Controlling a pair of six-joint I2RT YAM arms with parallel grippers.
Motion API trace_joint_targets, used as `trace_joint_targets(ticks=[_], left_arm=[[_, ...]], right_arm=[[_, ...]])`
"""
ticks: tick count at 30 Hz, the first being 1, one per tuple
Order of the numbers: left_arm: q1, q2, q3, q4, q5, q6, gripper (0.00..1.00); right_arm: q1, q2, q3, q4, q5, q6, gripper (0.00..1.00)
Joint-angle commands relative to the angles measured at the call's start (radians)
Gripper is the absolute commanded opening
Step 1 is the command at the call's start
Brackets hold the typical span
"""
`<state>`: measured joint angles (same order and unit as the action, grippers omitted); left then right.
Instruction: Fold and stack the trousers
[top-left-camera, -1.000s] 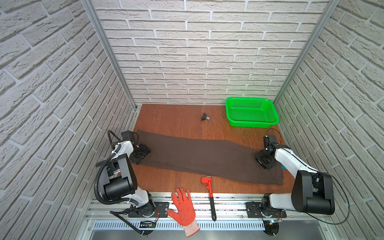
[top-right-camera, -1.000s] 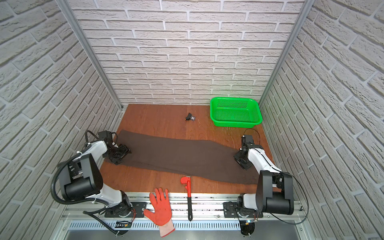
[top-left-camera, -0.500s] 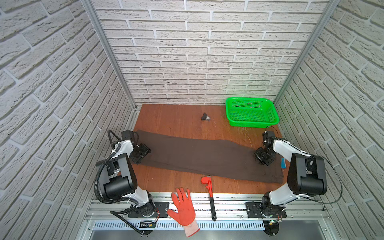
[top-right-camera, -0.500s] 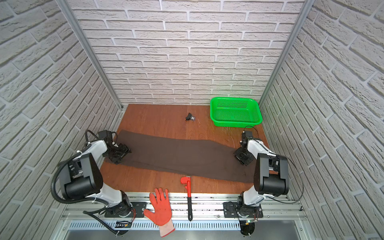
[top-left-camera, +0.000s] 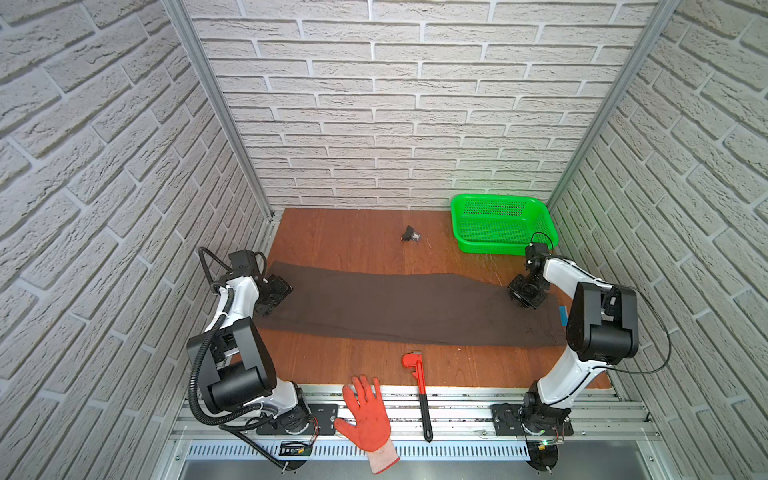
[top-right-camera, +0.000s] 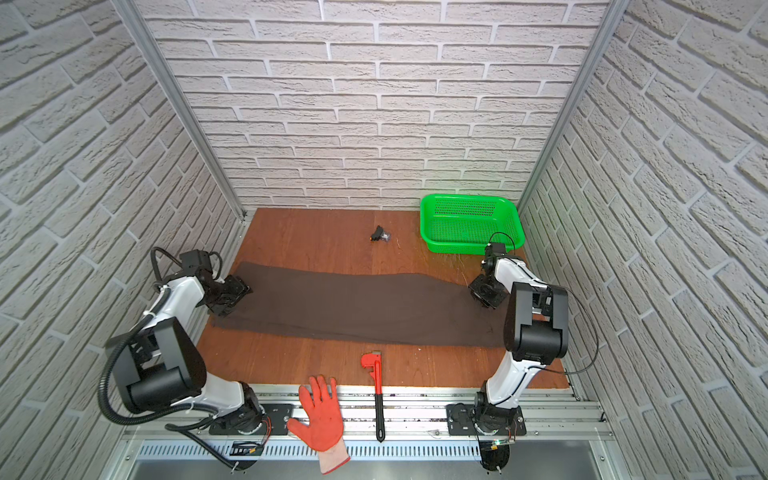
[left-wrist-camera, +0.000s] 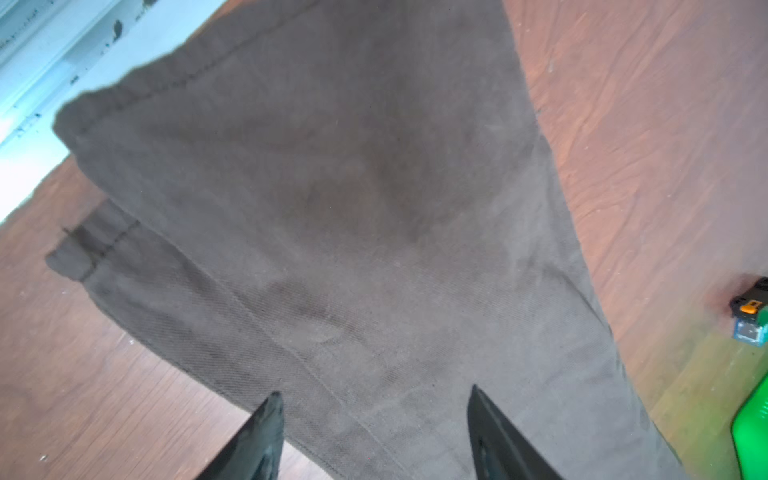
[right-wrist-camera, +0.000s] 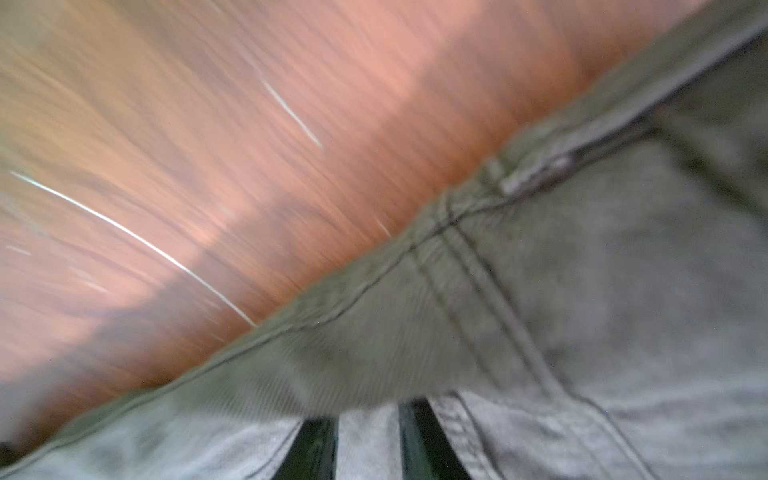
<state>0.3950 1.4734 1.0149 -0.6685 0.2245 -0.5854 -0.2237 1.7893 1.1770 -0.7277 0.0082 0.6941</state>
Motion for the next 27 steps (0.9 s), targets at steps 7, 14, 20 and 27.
trace_joint_targets(ticks=[7,14,20,27], left_arm=[[0.029,-0.062,0.045,-0.061,0.015,0.029,0.7],[0.045,-0.115,0.03,-0.075,0.029,0.03,0.7],[0.05,-0.151,0.019,-0.092,0.035,0.033,0.7],[0.081,-0.198,0.037,-0.133,0.048,0.051,0.7]], right_arm=[[-0.02,-0.097,0.064,0.112,-0.054,-0.091,0.28],[-0.019,-0.335,-0.037,-0.017,-0.003,-0.08,0.32],[-0.046,-0.388,-0.141,-0.043,0.016,-0.044,0.34],[-0.112,-0.299,-0.222,0.059,-0.066,-0.028,0.34]])
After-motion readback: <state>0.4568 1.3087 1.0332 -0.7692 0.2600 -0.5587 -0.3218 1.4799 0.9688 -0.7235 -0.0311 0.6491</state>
